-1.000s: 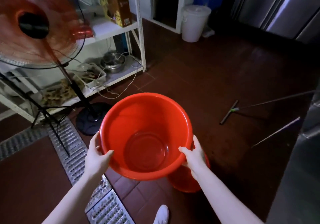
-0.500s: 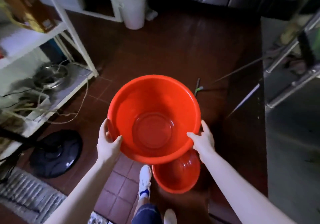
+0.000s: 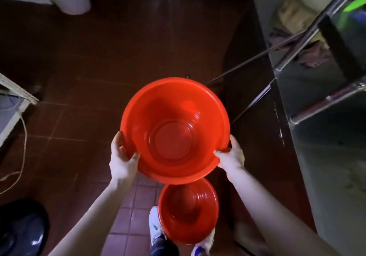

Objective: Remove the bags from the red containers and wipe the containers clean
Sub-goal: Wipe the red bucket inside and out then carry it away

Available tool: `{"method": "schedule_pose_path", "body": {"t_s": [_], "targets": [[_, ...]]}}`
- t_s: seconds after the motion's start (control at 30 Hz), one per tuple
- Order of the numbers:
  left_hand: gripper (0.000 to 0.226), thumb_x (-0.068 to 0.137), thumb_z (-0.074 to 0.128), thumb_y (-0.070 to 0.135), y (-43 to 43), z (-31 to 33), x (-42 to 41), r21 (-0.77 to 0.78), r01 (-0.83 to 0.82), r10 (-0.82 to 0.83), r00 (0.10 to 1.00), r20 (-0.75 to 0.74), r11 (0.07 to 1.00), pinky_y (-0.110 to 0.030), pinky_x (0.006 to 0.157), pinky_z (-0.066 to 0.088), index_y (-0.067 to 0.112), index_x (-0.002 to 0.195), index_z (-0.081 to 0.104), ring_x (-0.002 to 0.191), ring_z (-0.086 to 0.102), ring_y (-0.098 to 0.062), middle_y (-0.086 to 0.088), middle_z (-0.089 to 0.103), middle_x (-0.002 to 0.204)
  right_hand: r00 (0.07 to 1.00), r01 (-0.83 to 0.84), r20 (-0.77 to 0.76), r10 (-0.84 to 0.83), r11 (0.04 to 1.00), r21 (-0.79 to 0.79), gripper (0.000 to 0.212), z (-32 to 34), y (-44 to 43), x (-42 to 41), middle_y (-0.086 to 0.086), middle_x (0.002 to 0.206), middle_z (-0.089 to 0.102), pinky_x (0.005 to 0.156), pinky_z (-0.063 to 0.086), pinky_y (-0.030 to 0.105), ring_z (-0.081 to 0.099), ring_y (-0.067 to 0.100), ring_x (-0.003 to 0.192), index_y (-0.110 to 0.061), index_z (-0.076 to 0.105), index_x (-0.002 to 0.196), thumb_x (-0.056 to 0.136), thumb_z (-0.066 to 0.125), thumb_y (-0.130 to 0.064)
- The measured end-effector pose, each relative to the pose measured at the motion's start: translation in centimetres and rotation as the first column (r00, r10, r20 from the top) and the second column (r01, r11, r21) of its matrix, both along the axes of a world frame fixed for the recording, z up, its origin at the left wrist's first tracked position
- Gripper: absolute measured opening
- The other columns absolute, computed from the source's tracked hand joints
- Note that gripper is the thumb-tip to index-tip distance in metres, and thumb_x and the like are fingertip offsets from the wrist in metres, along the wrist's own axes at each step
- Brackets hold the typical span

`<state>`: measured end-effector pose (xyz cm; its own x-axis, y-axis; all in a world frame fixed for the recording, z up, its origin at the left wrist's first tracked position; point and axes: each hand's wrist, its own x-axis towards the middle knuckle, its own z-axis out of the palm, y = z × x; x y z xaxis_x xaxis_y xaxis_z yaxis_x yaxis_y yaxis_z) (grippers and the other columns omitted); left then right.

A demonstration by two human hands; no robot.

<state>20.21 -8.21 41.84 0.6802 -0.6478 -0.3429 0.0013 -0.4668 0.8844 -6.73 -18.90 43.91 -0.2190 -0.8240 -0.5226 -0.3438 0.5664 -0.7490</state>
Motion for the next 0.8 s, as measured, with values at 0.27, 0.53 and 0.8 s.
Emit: {"method": "schedule_pose_path", "body": {"t_s": [0.27,0.53,0.8], "targets": [[0.069,0.088,0.067,0.009,-7.7,-14.0,-0.7,0.075,-0.125,0.139,0.965,-0.221,0.989,-0.045,0.071,0.06,0.045,0.139,0.036,0.106,0.064,-0.02,-0.001,0.06,0.125,0.998,-0.014,0.062,0.011,0.999,0.049,0.082,-14.6,-9.0,-0.4,0.005,0.136,0.057,0.1,0.049,0.052,0.058,0.029,0.12,-0.036,0.037,0.146,0.083,0.069,0.004],[0.058,0.09,0.061,0.02,-12.8,-32.6,-2.4,0.228,-0.101,0.168,0.939,-0.298,0.968,-0.03,0.058,0.053,0.034,0.141,0.037,0.096,0.063,-0.022,-0.003,0.058,0.124,0.996,-0.013,0.083,0.007,0.997,0.078,0.081,-33.9,-13.8,-2.4,0.007,0.138,0.053,0.1,0.049,0.051,0.058,0.03,0.12,-0.035,0.04,0.144,0.081,0.069,0.006],[0.04,0.096,0.046,0.026,-14.3,-43.2,-3.7,0.276,-0.032,0.145,0.906,-0.397,0.961,-0.031,0.062,0.051,0.02,0.135,0.047,0.074,0.063,-0.022,-0.017,0.063,0.107,0.986,0.058,0.147,-0.079,0.988,0.141,0.078,-44.4,-13.6,-5.4,0.007,0.139,0.052,0.098,0.05,0.052,0.057,0.026,0.119,-0.033,0.04,0.145,0.083,0.062,0.01]]}}
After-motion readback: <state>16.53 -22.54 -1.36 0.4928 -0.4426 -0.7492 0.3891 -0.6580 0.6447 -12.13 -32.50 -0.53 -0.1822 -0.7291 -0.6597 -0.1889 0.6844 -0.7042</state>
